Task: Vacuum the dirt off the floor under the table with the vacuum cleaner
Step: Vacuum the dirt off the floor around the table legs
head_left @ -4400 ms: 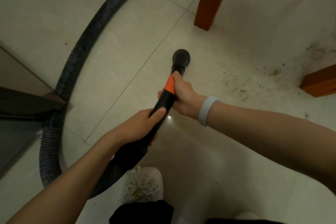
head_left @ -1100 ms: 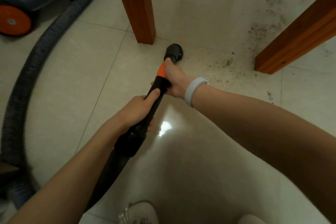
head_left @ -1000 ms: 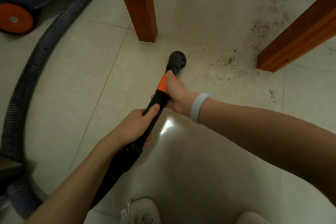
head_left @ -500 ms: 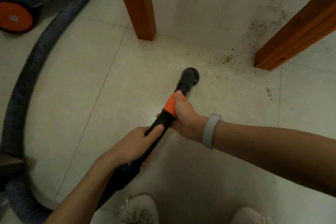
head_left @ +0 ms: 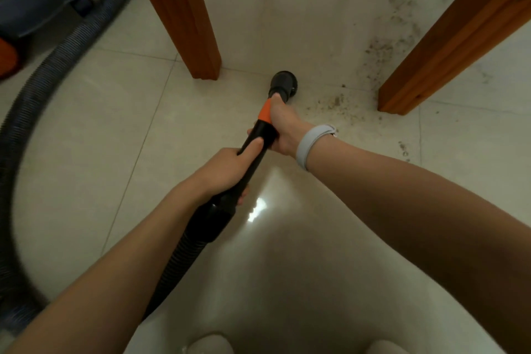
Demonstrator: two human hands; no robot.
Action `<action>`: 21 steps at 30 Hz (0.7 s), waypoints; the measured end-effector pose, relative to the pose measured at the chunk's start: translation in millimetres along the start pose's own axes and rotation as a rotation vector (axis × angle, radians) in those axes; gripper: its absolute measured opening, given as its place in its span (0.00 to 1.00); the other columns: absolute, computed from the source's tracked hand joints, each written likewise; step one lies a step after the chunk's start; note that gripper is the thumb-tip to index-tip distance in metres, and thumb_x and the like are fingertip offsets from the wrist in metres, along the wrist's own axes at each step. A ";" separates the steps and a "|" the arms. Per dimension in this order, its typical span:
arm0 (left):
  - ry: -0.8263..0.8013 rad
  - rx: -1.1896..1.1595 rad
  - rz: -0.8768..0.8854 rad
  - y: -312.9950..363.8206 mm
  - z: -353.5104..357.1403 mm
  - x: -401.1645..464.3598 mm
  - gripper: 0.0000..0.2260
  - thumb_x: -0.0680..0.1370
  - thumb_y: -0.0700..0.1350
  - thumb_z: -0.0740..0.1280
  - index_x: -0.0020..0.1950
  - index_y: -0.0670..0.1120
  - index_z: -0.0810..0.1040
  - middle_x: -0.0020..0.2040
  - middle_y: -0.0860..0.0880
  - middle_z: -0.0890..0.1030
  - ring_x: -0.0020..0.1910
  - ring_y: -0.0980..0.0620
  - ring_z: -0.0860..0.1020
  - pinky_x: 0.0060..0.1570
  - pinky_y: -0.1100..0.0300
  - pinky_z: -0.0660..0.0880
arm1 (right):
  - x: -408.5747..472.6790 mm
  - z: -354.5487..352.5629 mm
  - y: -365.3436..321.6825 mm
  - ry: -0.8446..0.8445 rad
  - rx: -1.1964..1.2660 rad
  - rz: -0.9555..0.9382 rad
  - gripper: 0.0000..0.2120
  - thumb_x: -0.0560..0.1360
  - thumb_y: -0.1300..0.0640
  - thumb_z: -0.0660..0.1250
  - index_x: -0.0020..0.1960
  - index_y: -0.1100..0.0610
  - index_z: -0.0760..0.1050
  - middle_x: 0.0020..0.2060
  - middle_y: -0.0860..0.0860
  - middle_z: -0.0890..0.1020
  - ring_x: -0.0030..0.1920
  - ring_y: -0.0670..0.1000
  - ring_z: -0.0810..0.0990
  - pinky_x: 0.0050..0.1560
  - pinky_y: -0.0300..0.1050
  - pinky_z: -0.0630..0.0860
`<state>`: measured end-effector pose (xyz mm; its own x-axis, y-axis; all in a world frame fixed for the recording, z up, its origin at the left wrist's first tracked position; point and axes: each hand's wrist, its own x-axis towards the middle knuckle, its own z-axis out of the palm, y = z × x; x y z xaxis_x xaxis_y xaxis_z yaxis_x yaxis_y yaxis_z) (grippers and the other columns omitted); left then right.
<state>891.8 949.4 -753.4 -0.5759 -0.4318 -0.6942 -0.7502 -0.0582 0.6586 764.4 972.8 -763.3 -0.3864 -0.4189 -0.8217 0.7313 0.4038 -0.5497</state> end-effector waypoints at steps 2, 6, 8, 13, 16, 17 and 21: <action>-0.008 0.018 -0.005 -10.0 9.9 -11.6 0.22 0.79 0.61 0.57 0.39 0.43 0.69 0.24 0.44 0.74 0.21 0.47 0.73 0.25 0.62 0.70 | -8.9 -9.1 13.9 -0.031 0.001 0.020 0.24 0.81 0.44 0.52 0.71 0.58 0.59 0.40 0.57 0.74 0.33 0.56 0.78 0.35 0.51 0.78; 0.057 0.036 -0.015 -35.5 20.8 -36.4 0.22 0.78 0.61 0.57 0.37 0.44 0.71 0.23 0.45 0.75 0.21 0.48 0.74 0.25 0.61 0.71 | -26.4 -11.4 41.6 -0.140 -0.024 0.052 0.25 0.81 0.43 0.52 0.69 0.60 0.59 0.43 0.57 0.74 0.34 0.56 0.79 0.34 0.49 0.77; 0.075 0.030 -0.032 -43.7 18.6 -44.8 0.22 0.78 0.60 0.57 0.38 0.44 0.71 0.24 0.45 0.76 0.21 0.48 0.74 0.24 0.62 0.71 | -32.1 -5.2 50.0 -0.152 -0.016 0.062 0.24 0.81 0.43 0.52 0.69 0.59 0.59 0.43 0.56 0.74 0.34 0.55 0.78 0.34 0.49 0.77; -0.009 0.037 -0.073 -53.4 14.4 -66.6 0.21 0.78 0.60 0.57 0.40 0.43 0.71 0.24 0.44 0.75 0.21 0.47 0.73 0.25 0.61 0.70 | -49.1 -2.8 72.9 -0.077 0.010 0.089 0.22 0.81 0.42 0.51 0.67 0.57 0.61 0.48 0.57 0.75 0.33 0.55 0.79 0.32 0.48 0.77; -0.130 0.070 -0.074 -58.8 20.2 -77.5 0.23 0.78 0.60 0.57 0.45 0.40 0.74 0.22 0.46 0.74 0.20 0.48 0.72 0.24 0.61 0.70 | -63.0 -17.4 89.2 -0.010 0.085 0.122 0.16 0.82 0.44 0.50 0.60 0.55 0.61 0.44 0.55 0.74 0.42 0.60 0.81 0.41 0.52 0.78; -0.167 0.090 -0.072 -59.7 22.7 -79.7 0.23 0.78 0.60 0.57 0.47 0.39 0.74 0.22 0.46 0.74 0.20 0.48 0.72 0.24 0.61 0.70 | -67.5 -23.7 94.7 0.007 0.112 0.129 0.15 0.82 0.44 0.50 0.59 0.55 0.61 0.44 0.54 0.74 0.45 0.61 0.81 0.45 0.53 0.77; -0.269 0.149 -0.053 -60.5 33.2 -79.0 0.21 0.78 0.61 0.57 0.47 0.43 0.75 0.23 0.49 0.75 0.21 0.51 0.73 0.26 0.62 0.71 | -74.8 -46.2 108.8 0.107 0.191 0.124 0.23 0.81 0.43 0.51 0.70 0.57 0.60 0.59 0.58 0.74 0.34 0.56 0.79 0.36 0.50 0.76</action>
<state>971.9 1016.9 -748.0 -0.5848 -0.1770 -0.7916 -0.8096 0.0667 0.5831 846.9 1085.6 -768.6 -0.3375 -0.2829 -0.8978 0.8655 0.2816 -0.4141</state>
